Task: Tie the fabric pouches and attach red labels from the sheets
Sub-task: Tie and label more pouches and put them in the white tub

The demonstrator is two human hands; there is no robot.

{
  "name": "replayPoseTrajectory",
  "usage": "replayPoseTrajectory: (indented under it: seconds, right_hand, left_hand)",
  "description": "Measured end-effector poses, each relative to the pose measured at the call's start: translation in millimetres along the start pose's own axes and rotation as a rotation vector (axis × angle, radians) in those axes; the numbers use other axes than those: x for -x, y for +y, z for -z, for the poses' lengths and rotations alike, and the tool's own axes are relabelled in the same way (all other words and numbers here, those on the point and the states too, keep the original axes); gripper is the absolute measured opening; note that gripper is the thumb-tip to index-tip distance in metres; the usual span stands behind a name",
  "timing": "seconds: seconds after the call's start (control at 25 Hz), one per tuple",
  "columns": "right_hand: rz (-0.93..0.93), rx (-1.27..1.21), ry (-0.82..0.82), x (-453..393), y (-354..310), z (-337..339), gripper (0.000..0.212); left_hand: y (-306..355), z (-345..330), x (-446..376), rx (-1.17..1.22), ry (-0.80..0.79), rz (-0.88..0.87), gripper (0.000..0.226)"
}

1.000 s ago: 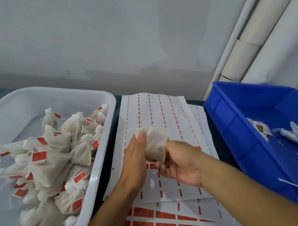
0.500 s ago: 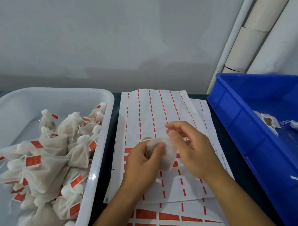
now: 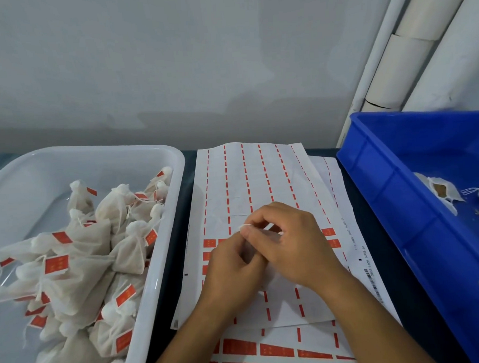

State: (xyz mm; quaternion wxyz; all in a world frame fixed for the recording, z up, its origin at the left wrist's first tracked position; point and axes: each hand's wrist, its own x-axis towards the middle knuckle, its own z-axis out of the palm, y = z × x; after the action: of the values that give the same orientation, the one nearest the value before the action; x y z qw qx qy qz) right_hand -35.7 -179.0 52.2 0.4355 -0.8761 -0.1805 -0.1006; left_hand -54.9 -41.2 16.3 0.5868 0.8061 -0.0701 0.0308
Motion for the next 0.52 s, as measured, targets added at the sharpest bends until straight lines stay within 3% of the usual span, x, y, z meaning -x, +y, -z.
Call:
replayPoseTrajectory:
  seconds: [0.16, 0.36, 0.52]
  right_hand:
    - [-0.087, -0.207, 0.024, 0.3, 5.2, 2.6, 0.012]
    - [-0.116, -0.233, 0.039, 2.8, 7.7, 4.2, 0.013]
    - [-0.143, -0.256, 0.101, 1.9, 8.3, 7.4, 0.012]
  left_hand:
    - [4.5, -0.7, -0.2, 0.016, 0.024, -0.025, 0.015]
    - [4.5, -3.2, 0.1, 0.063, 0.028, -0.004, 0.009]
    - [7.6, -4.1, 1.8, -0.002, 0.019, -0.021, 0.027]
